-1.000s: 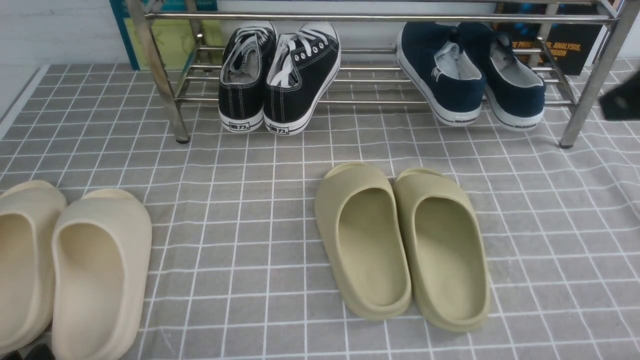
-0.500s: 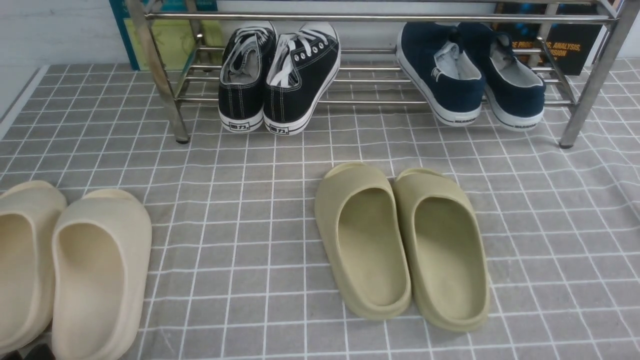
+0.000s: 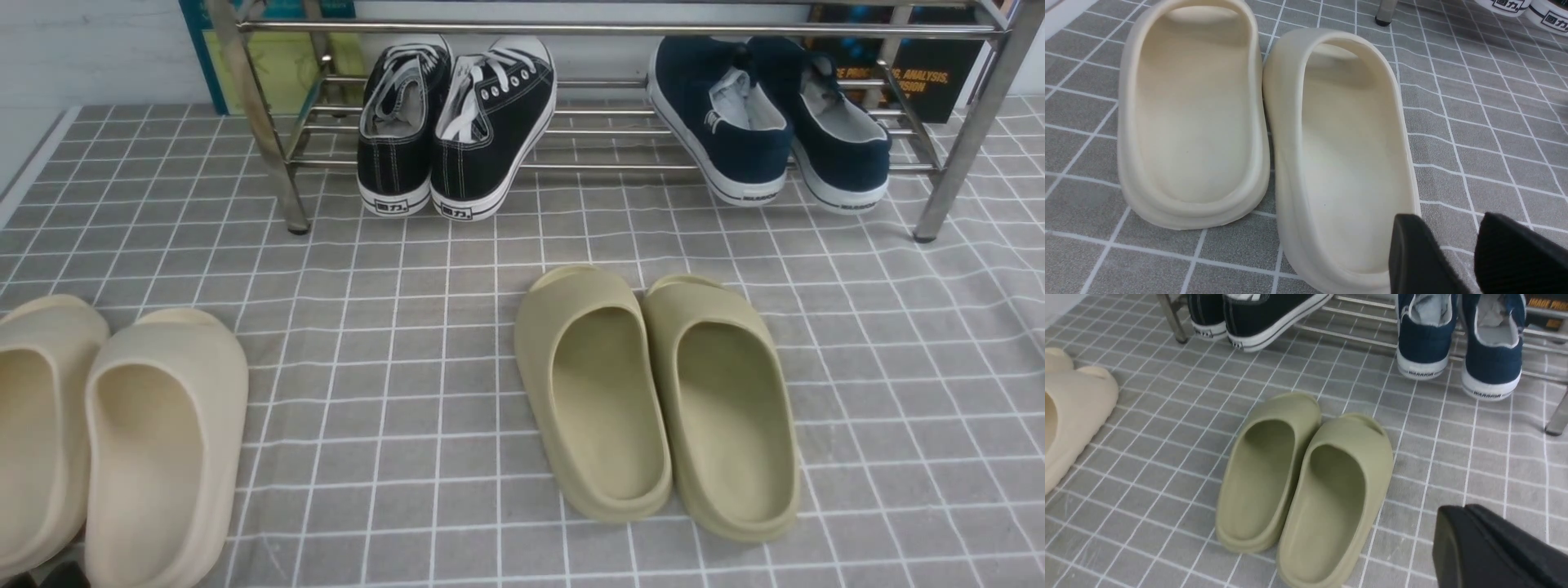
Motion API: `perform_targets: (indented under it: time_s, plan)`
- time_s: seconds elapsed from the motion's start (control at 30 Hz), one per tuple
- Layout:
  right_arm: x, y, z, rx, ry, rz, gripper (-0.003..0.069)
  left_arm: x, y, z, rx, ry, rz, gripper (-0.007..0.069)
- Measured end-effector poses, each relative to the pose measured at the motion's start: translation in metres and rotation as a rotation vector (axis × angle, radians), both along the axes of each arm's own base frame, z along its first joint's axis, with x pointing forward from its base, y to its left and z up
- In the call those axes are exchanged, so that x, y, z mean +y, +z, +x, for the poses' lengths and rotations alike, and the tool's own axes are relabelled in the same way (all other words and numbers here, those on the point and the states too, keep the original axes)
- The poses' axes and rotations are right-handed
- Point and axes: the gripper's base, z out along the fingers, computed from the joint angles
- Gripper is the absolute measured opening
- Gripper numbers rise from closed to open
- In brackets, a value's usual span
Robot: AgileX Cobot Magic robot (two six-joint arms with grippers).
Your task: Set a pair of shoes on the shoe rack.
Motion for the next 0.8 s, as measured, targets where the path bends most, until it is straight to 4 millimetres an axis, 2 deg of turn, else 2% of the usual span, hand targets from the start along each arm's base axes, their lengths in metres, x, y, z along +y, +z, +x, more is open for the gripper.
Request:
perform_targets:
  time_s: [0.17, 0.33, 0.37, 0.43, 0.47, 0.5, 0.57, 0.67, 0.8]
  plan:
    - [-0.004, -0.012, 0.003, -0.106, -0.055, 0.028, 0.0004, 0.0, 0.0, 0.0, 0.0, 0.0, 0.0, 0.0237]
    - [-0.019, -0.06, -0.008, -0.235, -0.202, 0.025, 0.0005, 0.0, 0.0, 0.0, 0.0, 0.0, 0.0, 0.0237]
    - [-0.026, -0.082, -0.013, -0.262, -0.279, 0.01, 0.0005, 0.0, 0.0, 0.0, 0.0, 0.0, 0.0, 0.0237]
    - [-0.033, -0.112, -0.019, -0.27, -0.354, -0.011, 0.0005, 0.0, 0.0, 0.0, 0.0, 0.0, 0.0, 0.0237]
    - [-0.034, -0.115, -0.019, -0.275, -0.37, -0.013, 0.0005, 0.0, 0.0, 0.0, 0.0, 0.0, 0.0, 0.0237]
    - [-0.037, -0.135, -0.024, -0.271, -0.42, -0.023, 0.0005, 0.0, 0.0, 0.0, 0.0, 0.0, 0.0, 0.0237]
    - [-0.041, -0.157, -0.029, -0.264, -0.468, -0.027, 0.0005, 0.0, 0.0, 0.0, 0.0, 0.0, 0.0, 0.0237]
    - [-0.042, -0.183, -0.035, -0.262, -0.501, -0.014, 0.0003, 0.0, 0.0, 0.0, 0.0, 0.0, 0.0, 0.0237]
    - [-0.042, -0.204, -0.034, -0.22, -0.484, -0.004, -0.0004, 0.0, 0.0, 0.0, 0.0, 0.0, 0.0, 0.0238]
